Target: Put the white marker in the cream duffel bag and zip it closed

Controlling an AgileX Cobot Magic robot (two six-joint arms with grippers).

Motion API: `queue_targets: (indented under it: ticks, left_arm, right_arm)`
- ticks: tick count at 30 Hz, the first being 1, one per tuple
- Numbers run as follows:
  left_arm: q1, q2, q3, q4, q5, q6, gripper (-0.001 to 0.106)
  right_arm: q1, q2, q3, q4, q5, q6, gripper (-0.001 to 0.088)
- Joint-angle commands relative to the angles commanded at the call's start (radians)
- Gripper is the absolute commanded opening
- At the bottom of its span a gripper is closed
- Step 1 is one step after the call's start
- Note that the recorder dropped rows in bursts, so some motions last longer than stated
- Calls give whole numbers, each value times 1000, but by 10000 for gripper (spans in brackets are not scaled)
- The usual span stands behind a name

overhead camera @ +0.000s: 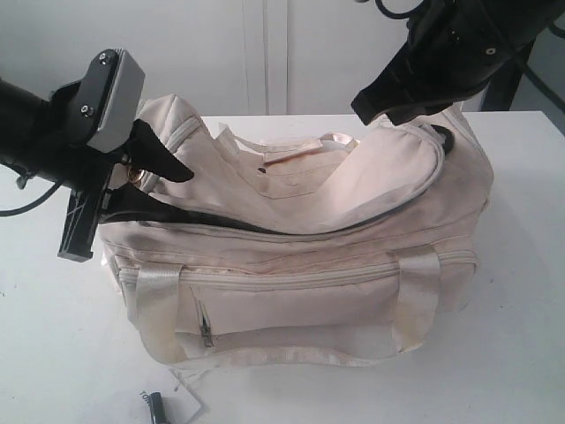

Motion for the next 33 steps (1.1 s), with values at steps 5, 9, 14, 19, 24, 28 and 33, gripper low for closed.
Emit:
queue_targets:
  ticks: [5, 9, 14, 19, 24, 28, 33]
  left_arm:
    - [0, 0, 0, 0, -9, 0, 263]
    - [0, 0, 0, -6, -9, 0, 3]
    - [0, 0, 0, -129, -58, -25, 0]
    - [0, -2, 0, -320, -112, -92, 0]
    - [0, -2, -2, -378, -124, -214, 0]
    - [0, -2, -34, -371, -124, -339, 0]
    - [0, 2, -125, -315, -124, -511, 0]
  right_arm:
    - [0, 0, 0, 2, -2, 0, 0]
    - [0, 0, 0, 4, -5, 0, 0]
    - [0, 0, 0, 31, -11, -2, 0]
    - [0, 0, 0, 79, -15, -36, 0]
    - [0, 0, 0, 94, -13, -45, 0]
    - [0, 0, 0, 102, -13, -45, 0]
    - [0, 0, 0, 164, -12, -104, 0]
